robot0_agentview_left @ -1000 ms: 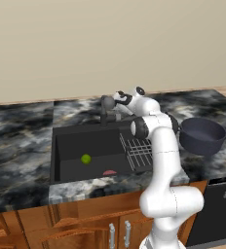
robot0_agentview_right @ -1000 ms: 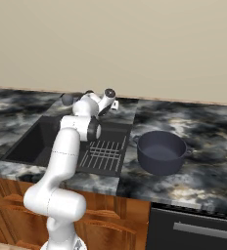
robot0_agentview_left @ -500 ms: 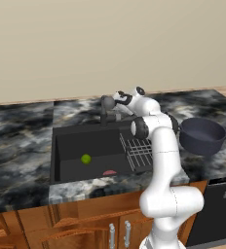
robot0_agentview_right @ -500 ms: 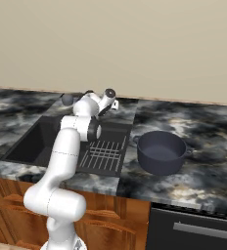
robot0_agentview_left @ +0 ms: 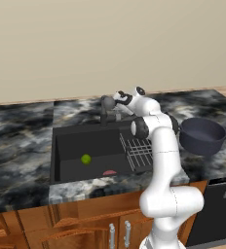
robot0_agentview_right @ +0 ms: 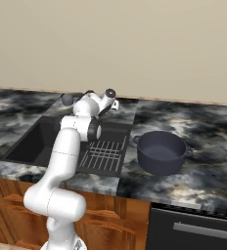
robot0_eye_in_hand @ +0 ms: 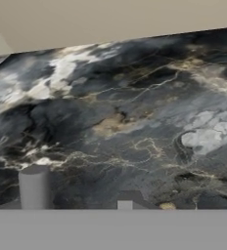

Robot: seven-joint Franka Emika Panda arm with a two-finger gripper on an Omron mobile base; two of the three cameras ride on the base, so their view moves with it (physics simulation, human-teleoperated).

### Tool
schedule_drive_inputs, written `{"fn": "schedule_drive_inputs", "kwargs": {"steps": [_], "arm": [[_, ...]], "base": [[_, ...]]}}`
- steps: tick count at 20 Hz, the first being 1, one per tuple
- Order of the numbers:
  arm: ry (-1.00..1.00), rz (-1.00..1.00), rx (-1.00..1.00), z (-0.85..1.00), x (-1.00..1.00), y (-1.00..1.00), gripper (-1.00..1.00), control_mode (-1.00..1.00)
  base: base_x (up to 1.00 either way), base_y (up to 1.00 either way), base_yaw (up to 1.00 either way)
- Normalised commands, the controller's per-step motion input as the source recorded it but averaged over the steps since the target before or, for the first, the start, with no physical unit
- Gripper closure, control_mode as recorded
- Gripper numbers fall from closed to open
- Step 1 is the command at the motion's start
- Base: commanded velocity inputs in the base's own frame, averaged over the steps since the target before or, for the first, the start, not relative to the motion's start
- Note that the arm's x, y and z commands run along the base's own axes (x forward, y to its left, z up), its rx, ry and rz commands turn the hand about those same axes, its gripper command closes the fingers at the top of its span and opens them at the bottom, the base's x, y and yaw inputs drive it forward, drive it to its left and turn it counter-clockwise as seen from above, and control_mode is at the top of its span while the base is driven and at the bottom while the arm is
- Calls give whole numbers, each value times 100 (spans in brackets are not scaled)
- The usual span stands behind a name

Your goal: Dump the lime from the pot into the sink. Then turn on the water and wash the lime. Then turn off the water and put the lime back in the pot.

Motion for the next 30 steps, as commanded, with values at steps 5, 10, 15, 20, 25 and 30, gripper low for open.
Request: {"fn": "schedule_drive_inputs", "kwargs": {"steps": [5,10,15,20,25,30], "arm": [[0,0,0,-17,0,-50,100,-100],[0,-1,0,-14,0,-70,100,-100],[0,-3,0,-13,0,-80,100,-100],[0,-4,0,-14,0,-83,100,-100],[1,-5,0,-16,0,-92,100,-100],[4,-5,0,-25,-6,-98,100,-100]], "base": [[0,0,0],[0,0,0],[0,0,0],[0,0,0],[0,0,0],[0,0,0]]}}
